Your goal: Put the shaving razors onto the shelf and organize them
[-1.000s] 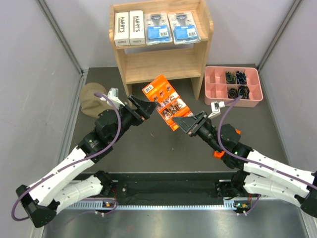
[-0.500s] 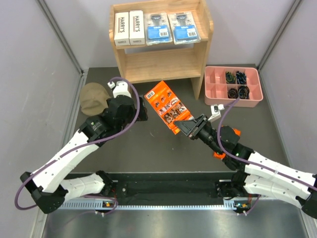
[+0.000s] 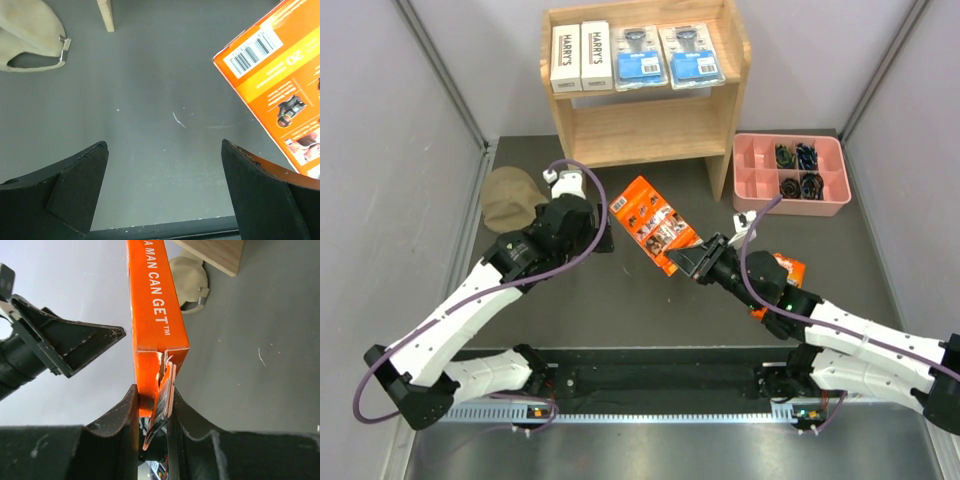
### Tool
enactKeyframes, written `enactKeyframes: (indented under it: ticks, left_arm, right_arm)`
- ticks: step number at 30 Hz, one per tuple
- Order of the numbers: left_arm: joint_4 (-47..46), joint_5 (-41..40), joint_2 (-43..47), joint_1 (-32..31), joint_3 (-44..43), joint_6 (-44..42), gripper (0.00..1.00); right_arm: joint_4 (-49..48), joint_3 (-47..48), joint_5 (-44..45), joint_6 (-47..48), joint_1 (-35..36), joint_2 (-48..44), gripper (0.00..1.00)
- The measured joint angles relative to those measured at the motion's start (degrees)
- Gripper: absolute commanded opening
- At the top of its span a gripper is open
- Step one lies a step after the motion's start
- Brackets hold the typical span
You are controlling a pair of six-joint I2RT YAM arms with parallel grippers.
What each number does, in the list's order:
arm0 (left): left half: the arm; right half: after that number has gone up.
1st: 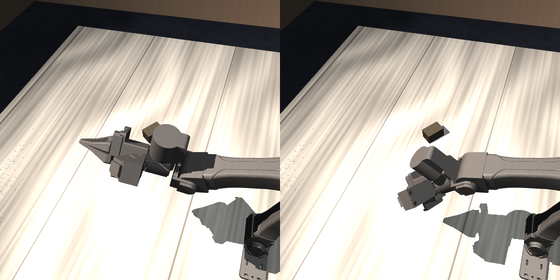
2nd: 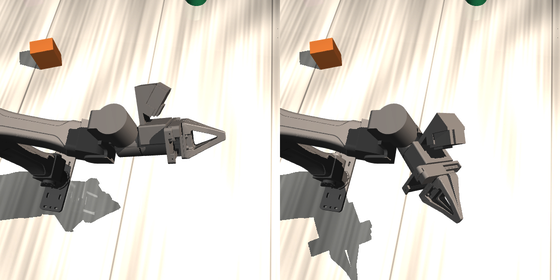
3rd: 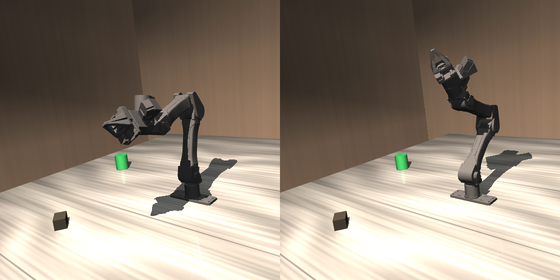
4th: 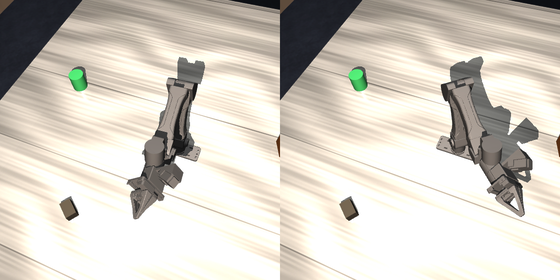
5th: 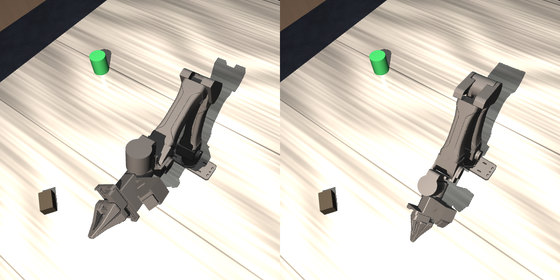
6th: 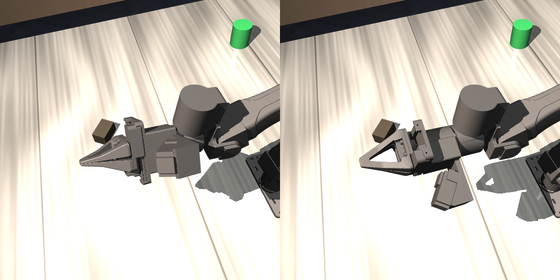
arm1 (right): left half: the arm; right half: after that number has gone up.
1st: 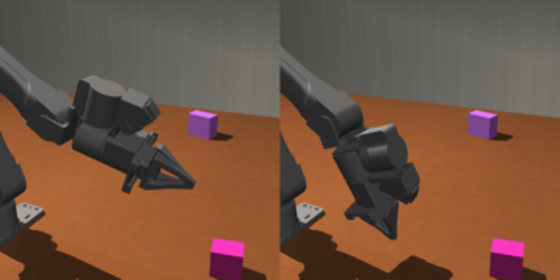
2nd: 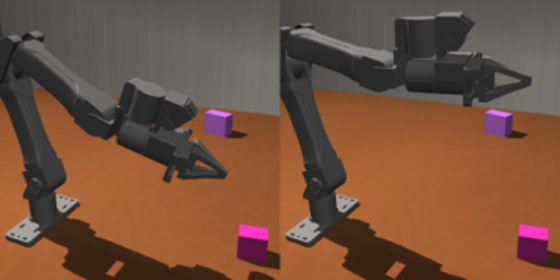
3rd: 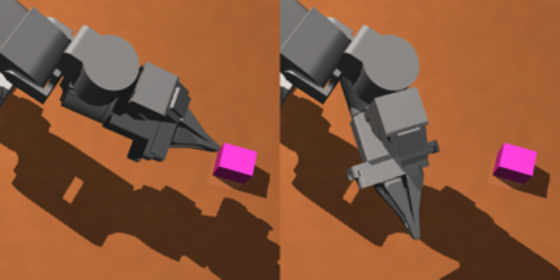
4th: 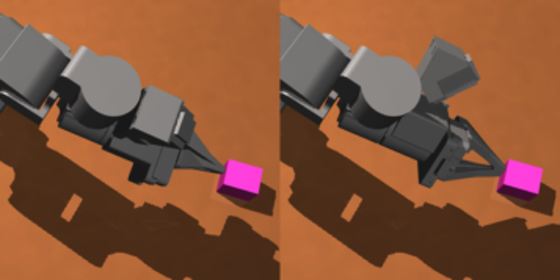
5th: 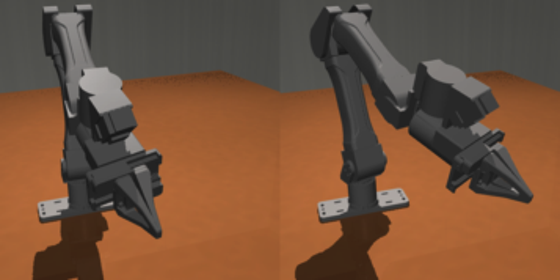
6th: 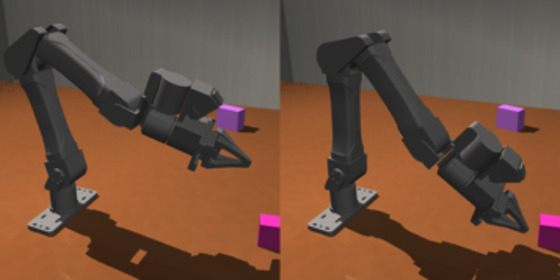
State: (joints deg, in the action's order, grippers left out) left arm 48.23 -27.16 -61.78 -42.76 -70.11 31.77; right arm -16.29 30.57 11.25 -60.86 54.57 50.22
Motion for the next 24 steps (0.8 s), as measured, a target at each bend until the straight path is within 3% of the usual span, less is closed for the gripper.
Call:
enactKeyframes:
  ticks: [9, 15, 19, 22, 24]
  left_arm:
    - [2.1, 7.7, -3.1, 11.5, 1.4, -2.2, 0.99]
    - [1.6, 22.5, -3.4, 29.2, 5.9, -3.9, 0.99]
    - [1.4, 31.3, -3.7, 44.7, 9.8, -4.7, 0.99]
    - [1.5, 32.3, -4.4, 50.4, 11.0, -4.8, 0.99]
    - [1.5, 33.4, -4.4, 50.6, 11.7, -4.8, 0.99]
  right_arm:
    - [0.4, 3.0, -1.1, 0.8, 0.0, 4.4, 0.03]
    - [-0.3, 3.8, -2.1, 0.8, 0.0, 6.9, 0.03]
    - [-0.5, 4.1, -2.5, 0.8, 0.0, 8.1, 0.03]
    - [-0.4, 4.3, -2.7, 0.8, 0.0, 8.7, 0.03]
    - [-0.7, 4.6, -3.0, 0.8, -0.1, 9.2, 0.03]
